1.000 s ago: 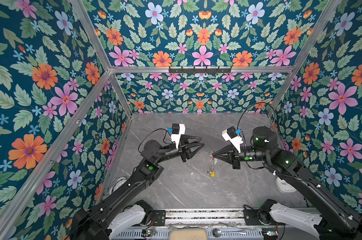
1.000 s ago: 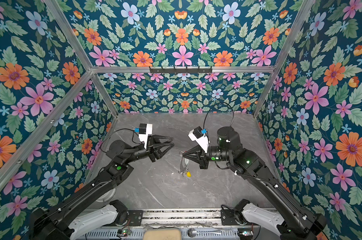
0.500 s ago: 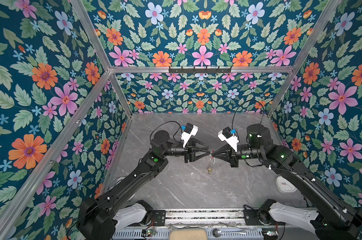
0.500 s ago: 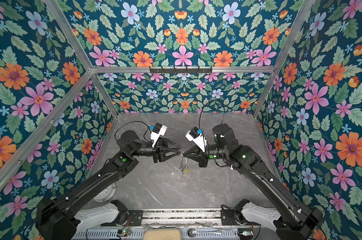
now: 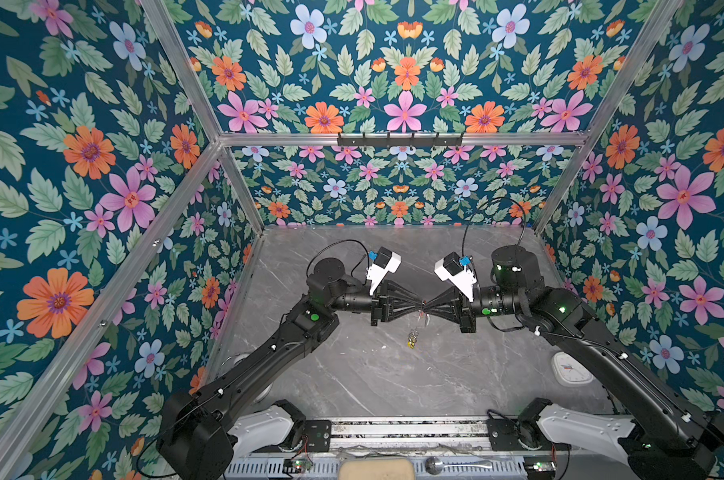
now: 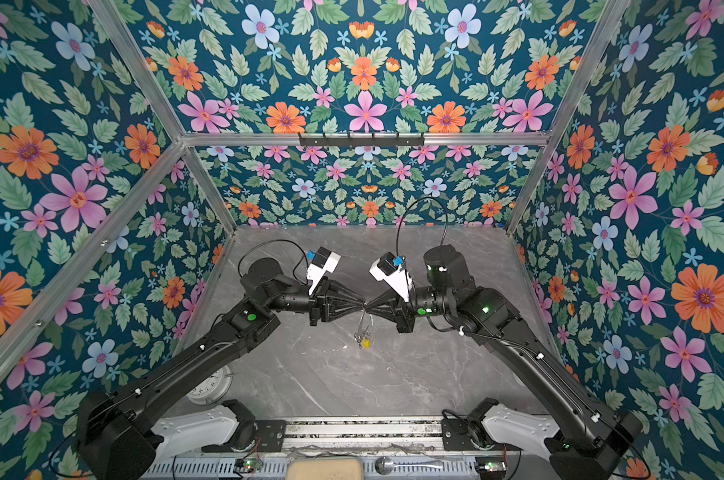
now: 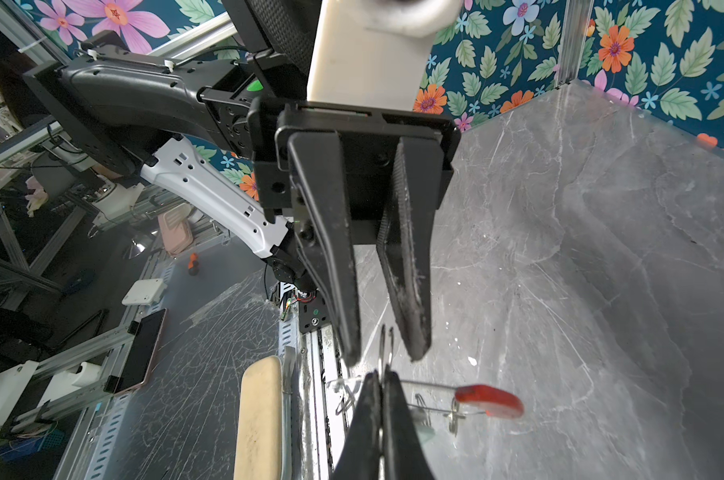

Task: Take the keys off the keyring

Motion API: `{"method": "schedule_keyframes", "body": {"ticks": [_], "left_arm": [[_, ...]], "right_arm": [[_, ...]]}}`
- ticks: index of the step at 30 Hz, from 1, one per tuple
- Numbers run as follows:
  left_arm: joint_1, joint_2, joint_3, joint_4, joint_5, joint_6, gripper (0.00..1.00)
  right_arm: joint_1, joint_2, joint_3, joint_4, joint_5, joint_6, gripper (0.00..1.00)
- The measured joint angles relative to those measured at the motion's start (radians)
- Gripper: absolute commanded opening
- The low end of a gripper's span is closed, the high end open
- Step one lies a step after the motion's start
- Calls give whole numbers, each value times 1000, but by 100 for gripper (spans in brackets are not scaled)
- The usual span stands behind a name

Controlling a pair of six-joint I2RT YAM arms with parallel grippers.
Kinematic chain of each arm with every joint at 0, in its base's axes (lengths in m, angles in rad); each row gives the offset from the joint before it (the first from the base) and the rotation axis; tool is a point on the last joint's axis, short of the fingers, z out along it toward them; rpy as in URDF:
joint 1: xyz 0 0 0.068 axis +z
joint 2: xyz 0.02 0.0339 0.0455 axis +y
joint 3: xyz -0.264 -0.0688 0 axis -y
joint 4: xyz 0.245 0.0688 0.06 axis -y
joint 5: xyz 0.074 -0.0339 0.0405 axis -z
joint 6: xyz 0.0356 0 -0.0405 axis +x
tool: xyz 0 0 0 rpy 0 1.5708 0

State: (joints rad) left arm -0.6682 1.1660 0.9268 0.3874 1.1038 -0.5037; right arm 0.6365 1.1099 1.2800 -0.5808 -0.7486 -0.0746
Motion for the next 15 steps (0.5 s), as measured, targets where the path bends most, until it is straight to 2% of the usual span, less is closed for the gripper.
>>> {"method": "schedule_keyframes", "body": {"ticks": [4, 7, 15], "left_arm": [[0, -2, 1, -1, -3, 10, 12], [-1, -4, 1, -1, -3, 14, 11], [-13, -6, 0, -1, 3, 14, 18]], "right_arm": [[0, 1, 0, 0, 0, 0, 0], [0, 3, 0, 0, 0, 1, 0], [1, 3, 0, 1, -4, 5, 0]]}}
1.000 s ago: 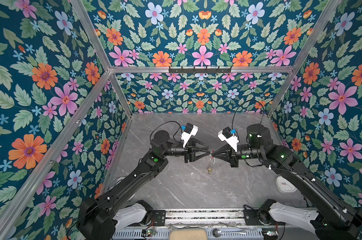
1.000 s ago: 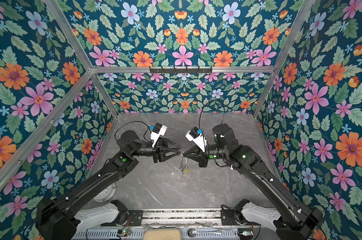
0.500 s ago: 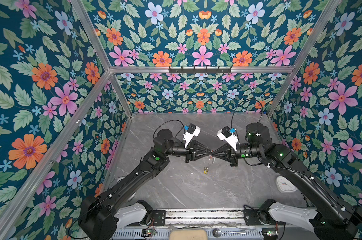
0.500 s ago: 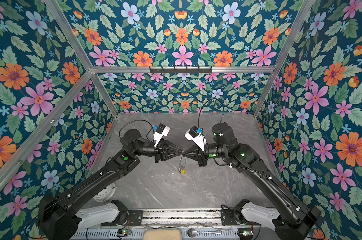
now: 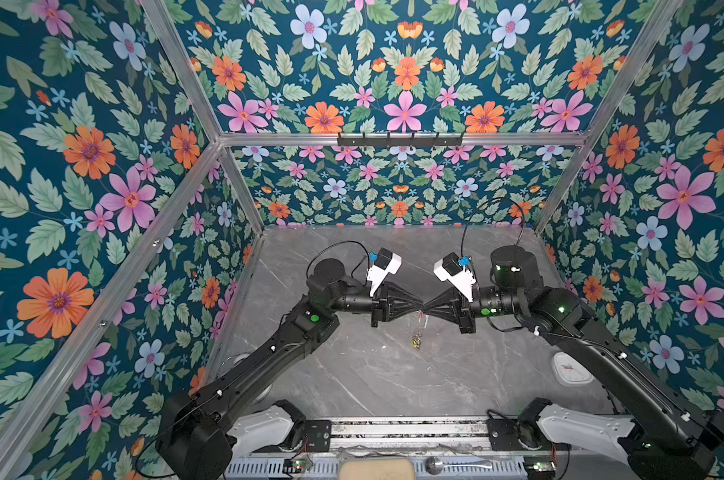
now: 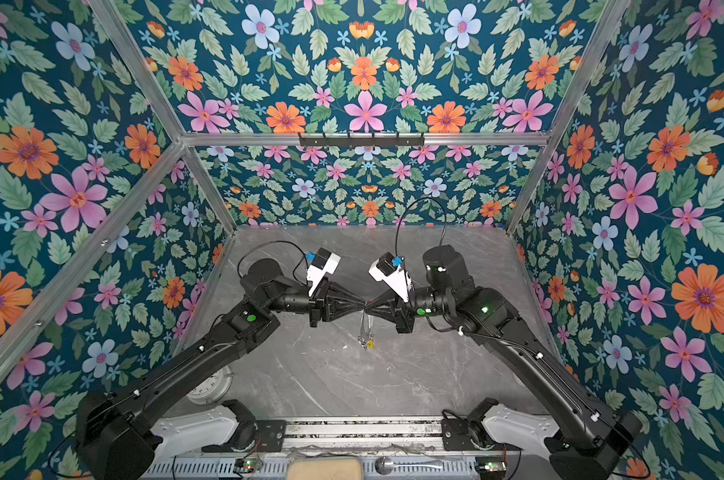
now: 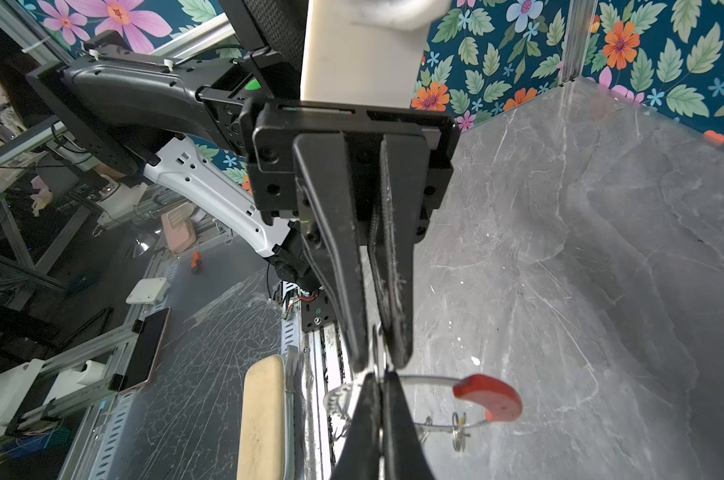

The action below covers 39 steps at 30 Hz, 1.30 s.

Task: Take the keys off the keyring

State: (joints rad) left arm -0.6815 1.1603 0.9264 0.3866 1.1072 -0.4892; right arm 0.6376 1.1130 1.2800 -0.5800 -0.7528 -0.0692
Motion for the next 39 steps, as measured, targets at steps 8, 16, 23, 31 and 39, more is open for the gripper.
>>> {"method": "schedule_keyframes", "body": {"ticks": [8, 16, 23, 31, 39], "left_arm": [[-2, 0, 0, 0, 7, 8, 1], [-13, -26, -17, 8, -37, 16, 0], [-19, -56, -28, 51, -67, 14, 0], [-18, -63, -42, 101, -86, -1, 0], [-18, -63, -58, 166, -62, -31, 0]], "right_arm": [[0, -4, -1, 1, 8, 15, 0], [0, -18, -31, 51, 6, 44, 27], [0, -90, -124, 205, 27, 69, 50], [-8, -175, -240, 356, 52, 118, 55], [-100, -158, -264, 445, -109, 195, 55]]}}
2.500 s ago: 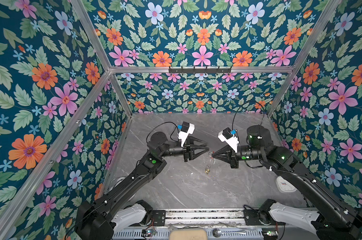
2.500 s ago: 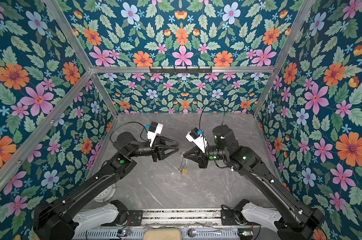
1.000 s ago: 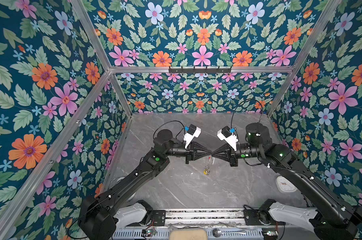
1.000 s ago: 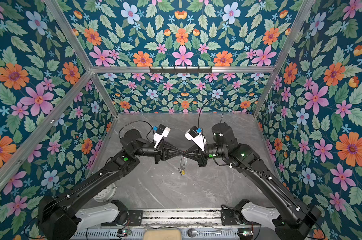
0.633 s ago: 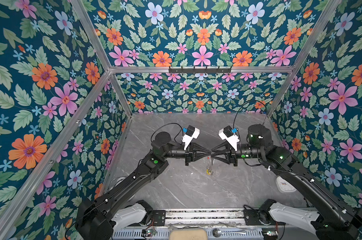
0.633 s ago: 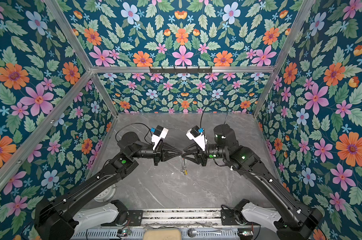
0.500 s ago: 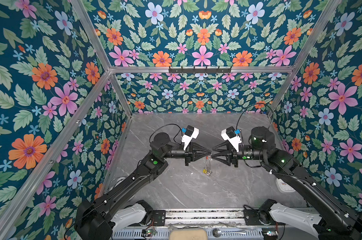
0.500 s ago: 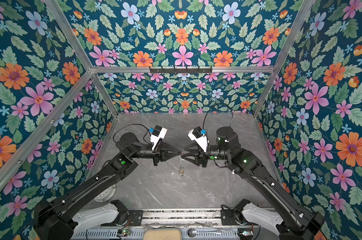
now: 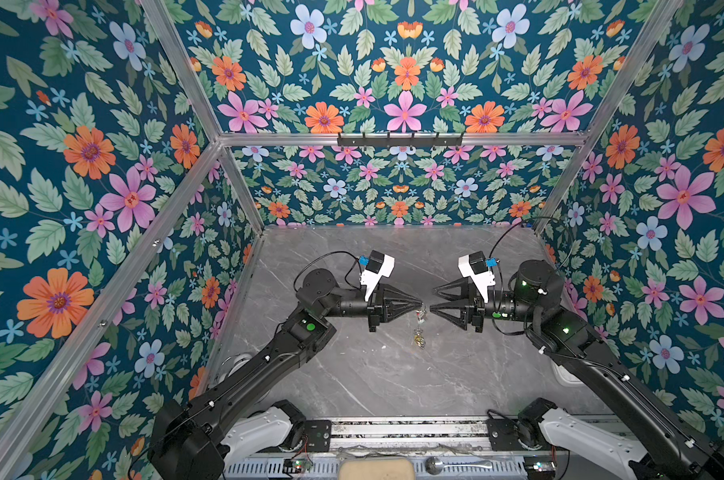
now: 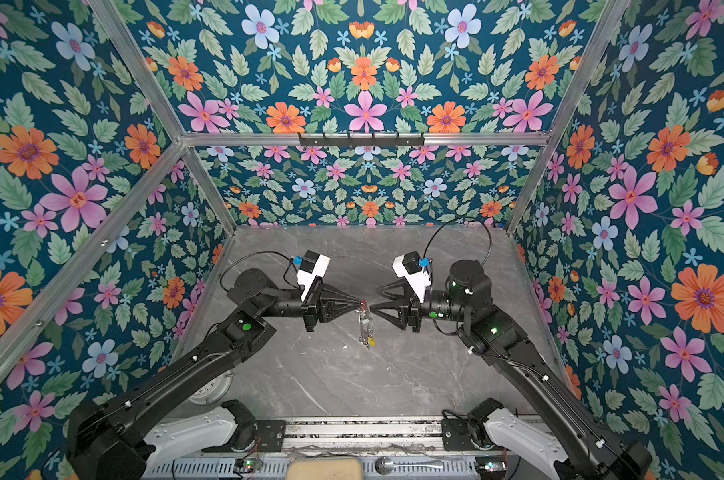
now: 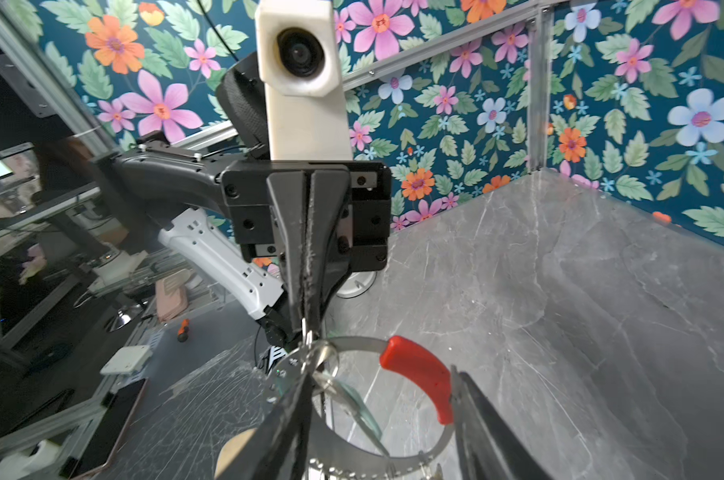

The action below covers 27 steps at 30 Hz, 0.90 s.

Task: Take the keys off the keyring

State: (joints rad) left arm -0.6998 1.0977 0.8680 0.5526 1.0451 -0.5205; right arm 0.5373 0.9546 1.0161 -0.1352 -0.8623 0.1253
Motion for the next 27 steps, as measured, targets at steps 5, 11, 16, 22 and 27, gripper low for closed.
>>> {"method": "schedule_keyframes", "body": {"ticks": [5, 11, 16, 22, 27], "left_arm": [[0, -3, -3, 22, -10, -22, 0], [0, -25, -34, 72, -61, -31, 0], [0, -25, -72, 183, -87, -83, 0], [0, -10, -96, 323, -105, -134, 0], [0, -1, -117, 411, -124, -161, 0]], "right_arm": [[-5, 24, 11, 27, -95, 24, 52], [-1, 19, -47, 84, -101, 63, 52], [28, 43, -58, 126, -100, 80, 52], [60, 71, -58, 138, -76, 80, 35], [71, 85, -58, 159, -74, 80, 11]]}}
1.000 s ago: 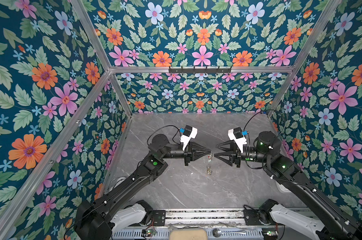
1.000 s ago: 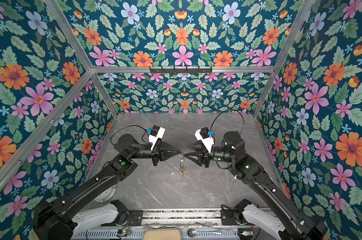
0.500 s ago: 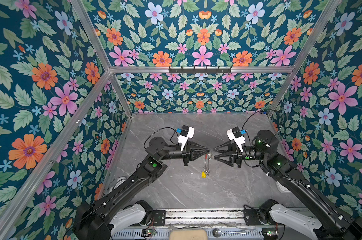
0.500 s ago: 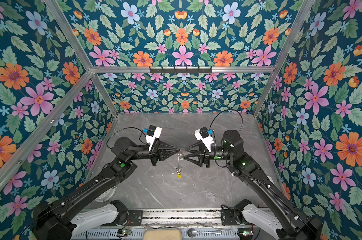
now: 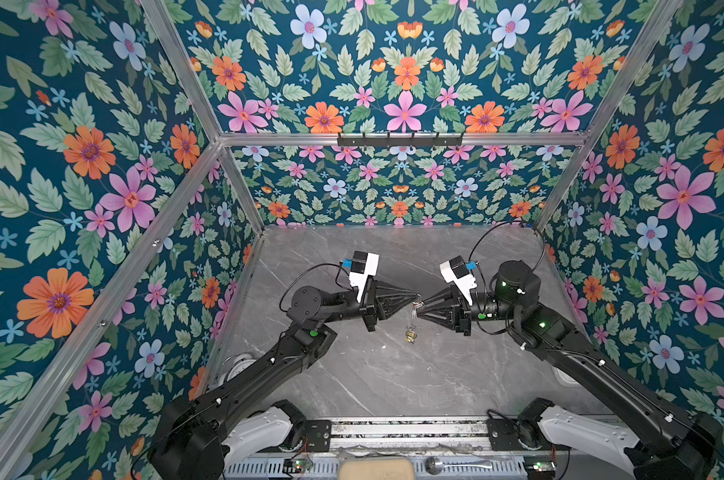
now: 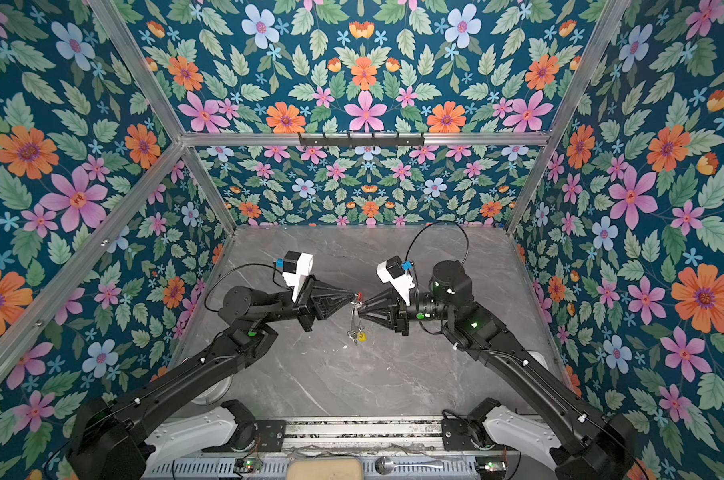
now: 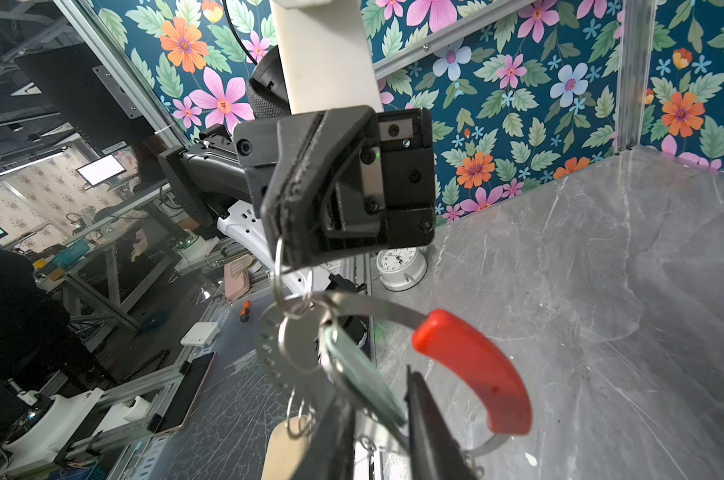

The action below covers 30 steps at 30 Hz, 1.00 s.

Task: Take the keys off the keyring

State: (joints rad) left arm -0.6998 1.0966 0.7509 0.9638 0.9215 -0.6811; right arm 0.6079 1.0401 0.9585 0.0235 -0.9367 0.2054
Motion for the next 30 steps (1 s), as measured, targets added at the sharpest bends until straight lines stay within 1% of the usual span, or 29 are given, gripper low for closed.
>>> {"method": "schedule_keyframes", "body": {"ticks": [3, 10, 14, 20, 21, 23, 25, 26, 30], "left_arm": [[2, 3, -17, 42, -19, -20, 0], [2, 18, -55, 151, -58, -45, 0], [2, 47, -73, 235, -59, -78, 0], [2, 71, -77, 309, -58, -110, 0], [2, 73, -77, 316, -58, -116, 0], [2, 75, -77, 328, -58, -123, 0], [1, 75, -77, 340, -58, -123, 0], [0, 73, -78, 345, -58, -123, 0], [0, 62, -91, 342, -71, -109, 0]], "right_arm": [[7, 3, 0, 10, -3, 0, 0], [22, 25, 2, 24, -6, 0, 0], [33, 42, 2, 27, -16, 0, 0], [43, 35, -6, 46, 0, 3, 0], [43, 31, -6, 43, 6, 3, 2], [44, 16, -2, 28, 27, 3, 26], [44, -6, 2, -2, 66, 3, 43], [44, -23, 1, -15, 92, -1, 48], [45, -116, -11, -34, 165, -23, 53]]}}
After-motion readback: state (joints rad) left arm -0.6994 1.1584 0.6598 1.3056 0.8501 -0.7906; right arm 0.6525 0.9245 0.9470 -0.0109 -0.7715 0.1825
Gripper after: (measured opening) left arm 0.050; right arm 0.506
